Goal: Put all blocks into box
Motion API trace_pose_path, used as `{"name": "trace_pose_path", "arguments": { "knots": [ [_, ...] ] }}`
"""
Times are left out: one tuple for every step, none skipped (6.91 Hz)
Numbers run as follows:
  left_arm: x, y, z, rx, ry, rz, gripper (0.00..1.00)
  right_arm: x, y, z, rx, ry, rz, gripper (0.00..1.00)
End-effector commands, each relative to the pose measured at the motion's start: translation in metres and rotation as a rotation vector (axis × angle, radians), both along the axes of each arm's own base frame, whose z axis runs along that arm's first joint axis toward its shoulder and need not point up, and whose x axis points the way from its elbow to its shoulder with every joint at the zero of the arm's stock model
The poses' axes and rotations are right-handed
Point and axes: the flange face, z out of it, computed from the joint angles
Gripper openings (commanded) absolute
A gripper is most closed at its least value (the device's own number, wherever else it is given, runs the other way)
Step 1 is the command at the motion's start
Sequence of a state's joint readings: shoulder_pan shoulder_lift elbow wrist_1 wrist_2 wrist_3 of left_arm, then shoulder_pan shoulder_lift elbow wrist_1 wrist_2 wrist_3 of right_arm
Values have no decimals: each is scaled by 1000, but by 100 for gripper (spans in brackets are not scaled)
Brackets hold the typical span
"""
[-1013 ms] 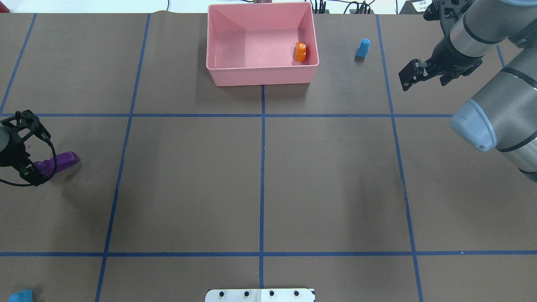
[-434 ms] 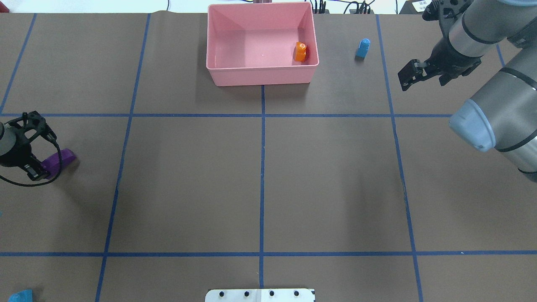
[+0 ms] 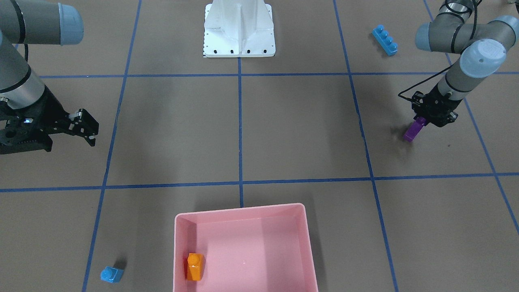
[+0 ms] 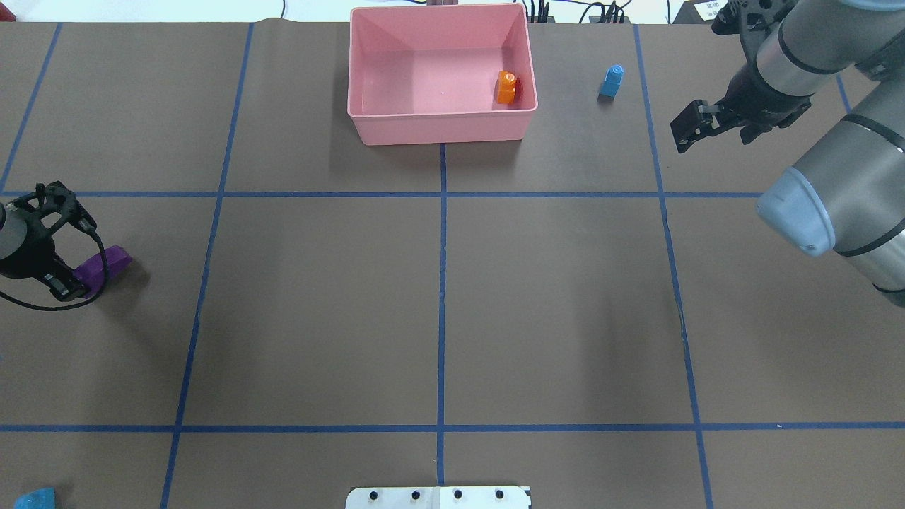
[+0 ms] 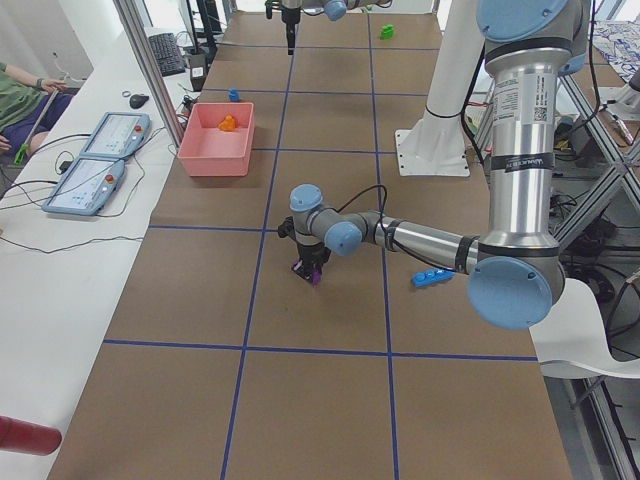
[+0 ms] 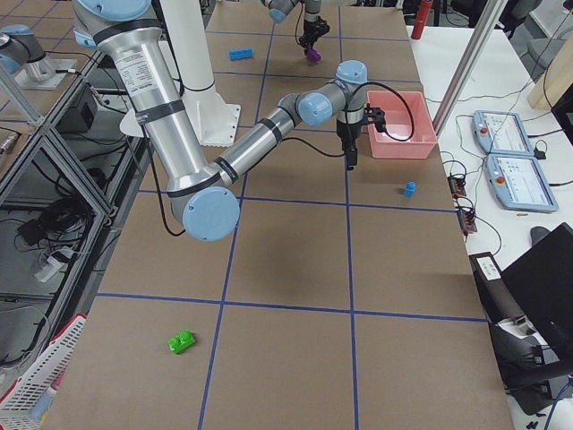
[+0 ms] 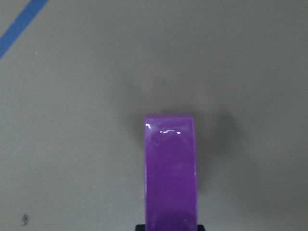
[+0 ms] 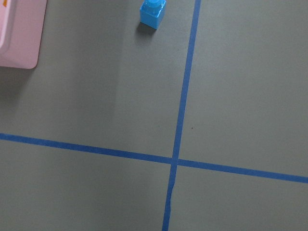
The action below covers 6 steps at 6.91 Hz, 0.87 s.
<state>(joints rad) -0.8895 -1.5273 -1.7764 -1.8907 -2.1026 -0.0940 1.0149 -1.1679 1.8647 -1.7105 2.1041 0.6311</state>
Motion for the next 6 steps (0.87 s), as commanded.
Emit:
{"name": "trace_pose_path", "arguments": {
  "knots": [
    [0,-2,-59,-173,76,-298,0,-2,-2,-2,4,-3,-2,100],
    [13,-18,-98,-239,137,-413,0,-3,-3,-1,0,-2,-1,100],
    [28,-39,-135,-284,183,-480,0,-2,-2,-2,-1,-4,2,100],
    [38,-59,-171,-303,177,-505,0,-3,-2,-5,4,-9,0,100],
    [41,-85,-223,-331,151,-539,0,-5,-3,-4,0,-6,1,100],
    [51,-105,-272,-365,121,-562,0,-5,-2,-5,-2,-8,4,100]
  ]
}}
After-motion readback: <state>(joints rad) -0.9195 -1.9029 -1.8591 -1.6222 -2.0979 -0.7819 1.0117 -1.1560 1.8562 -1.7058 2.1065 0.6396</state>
